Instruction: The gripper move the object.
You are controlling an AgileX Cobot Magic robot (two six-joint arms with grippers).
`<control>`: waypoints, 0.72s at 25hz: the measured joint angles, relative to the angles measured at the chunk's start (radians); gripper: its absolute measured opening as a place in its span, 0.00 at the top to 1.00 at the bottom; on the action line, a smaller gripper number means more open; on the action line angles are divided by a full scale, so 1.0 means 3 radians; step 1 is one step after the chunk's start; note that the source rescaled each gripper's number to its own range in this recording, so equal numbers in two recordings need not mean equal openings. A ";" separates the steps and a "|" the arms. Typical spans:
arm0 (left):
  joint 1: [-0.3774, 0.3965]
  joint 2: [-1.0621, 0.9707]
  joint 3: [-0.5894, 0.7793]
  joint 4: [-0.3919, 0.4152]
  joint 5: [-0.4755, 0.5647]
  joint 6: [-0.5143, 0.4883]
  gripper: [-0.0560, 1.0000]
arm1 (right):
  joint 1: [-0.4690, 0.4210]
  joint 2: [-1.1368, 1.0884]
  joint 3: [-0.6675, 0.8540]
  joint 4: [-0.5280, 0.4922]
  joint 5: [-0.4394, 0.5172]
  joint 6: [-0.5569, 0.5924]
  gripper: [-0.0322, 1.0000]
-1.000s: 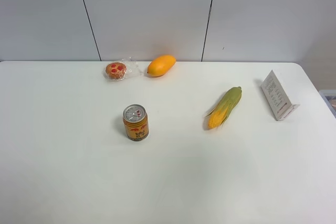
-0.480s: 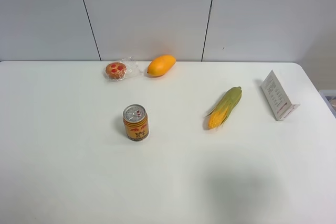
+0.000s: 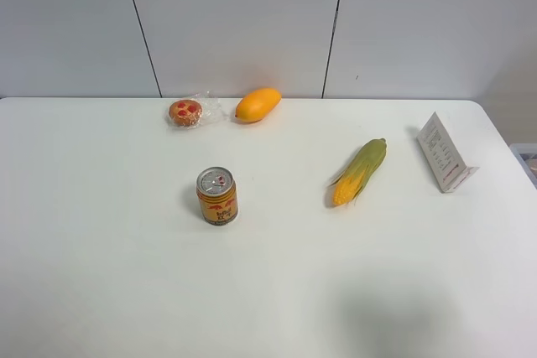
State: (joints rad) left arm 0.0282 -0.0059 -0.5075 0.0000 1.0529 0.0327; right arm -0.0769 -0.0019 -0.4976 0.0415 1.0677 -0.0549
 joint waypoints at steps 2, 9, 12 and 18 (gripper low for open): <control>0.0000 0.0000 0.0000 0.0000 0.0000 0.0000 0.00 | 0.0000 0.0000 0.0000 -0.0036 0.0000 0.0044 0.01; 0.0000 0.0000 0.0000 0.0000 0.0000 0.0000 0.00 | 0.0276 0.0000 0.0000 -0.0044 0.0000 0.0063 0.01; 0.0000 0.0000 0.0000 0.0000 0.0000 0.0000 0.00 | 0.0388 0.0000 0.0000 -0.0044 0.0000 0.0063 0.01; 0.0000 0.0000 0.0000 0.0000 0.0000 0.0000 0.00 | 0.0403 0.0000 0.0000 -0.0044 0.0000 0.0063 0.01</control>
State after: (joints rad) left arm 0.0282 -0.0059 -0.5075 0.0000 1.0529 0.0327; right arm 0.0442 -0.0019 -0.4976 0.0282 1.0677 -0.0359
